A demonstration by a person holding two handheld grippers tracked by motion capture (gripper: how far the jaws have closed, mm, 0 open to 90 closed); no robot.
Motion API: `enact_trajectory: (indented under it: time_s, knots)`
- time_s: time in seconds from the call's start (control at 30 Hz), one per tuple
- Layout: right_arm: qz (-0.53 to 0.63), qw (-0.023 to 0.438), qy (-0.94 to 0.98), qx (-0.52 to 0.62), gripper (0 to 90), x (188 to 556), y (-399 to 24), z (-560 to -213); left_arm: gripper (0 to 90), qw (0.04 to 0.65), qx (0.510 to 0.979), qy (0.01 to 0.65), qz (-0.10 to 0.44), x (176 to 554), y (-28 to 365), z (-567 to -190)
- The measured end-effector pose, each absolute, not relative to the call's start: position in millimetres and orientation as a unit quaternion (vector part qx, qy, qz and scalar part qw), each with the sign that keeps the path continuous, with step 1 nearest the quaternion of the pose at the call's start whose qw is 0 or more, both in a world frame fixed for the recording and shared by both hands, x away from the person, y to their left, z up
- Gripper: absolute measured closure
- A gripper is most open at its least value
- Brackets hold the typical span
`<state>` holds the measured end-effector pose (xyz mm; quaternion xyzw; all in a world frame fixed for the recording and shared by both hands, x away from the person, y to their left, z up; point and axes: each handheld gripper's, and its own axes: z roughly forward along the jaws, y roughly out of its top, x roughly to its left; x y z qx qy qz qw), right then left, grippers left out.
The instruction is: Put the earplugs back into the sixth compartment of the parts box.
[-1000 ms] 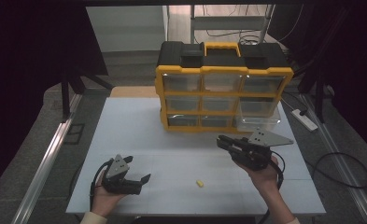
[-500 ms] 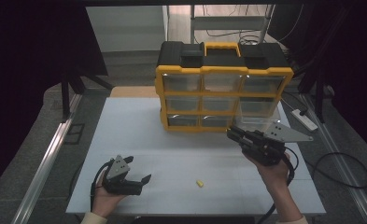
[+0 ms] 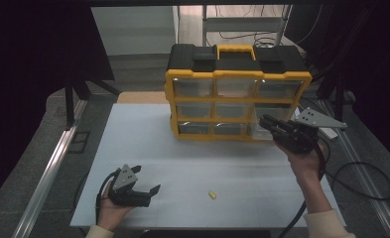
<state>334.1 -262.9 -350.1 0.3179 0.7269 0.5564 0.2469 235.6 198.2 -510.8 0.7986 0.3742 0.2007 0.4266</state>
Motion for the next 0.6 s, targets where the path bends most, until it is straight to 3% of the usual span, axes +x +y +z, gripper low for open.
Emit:
enact_trajectory:
  time_s: [0.6]
  knots:
    - [0.516,0.281,0.716,0.377,78.5,364,-286,-353,6.2,0.424,0.800,0.375,0.200,236,199,-511]
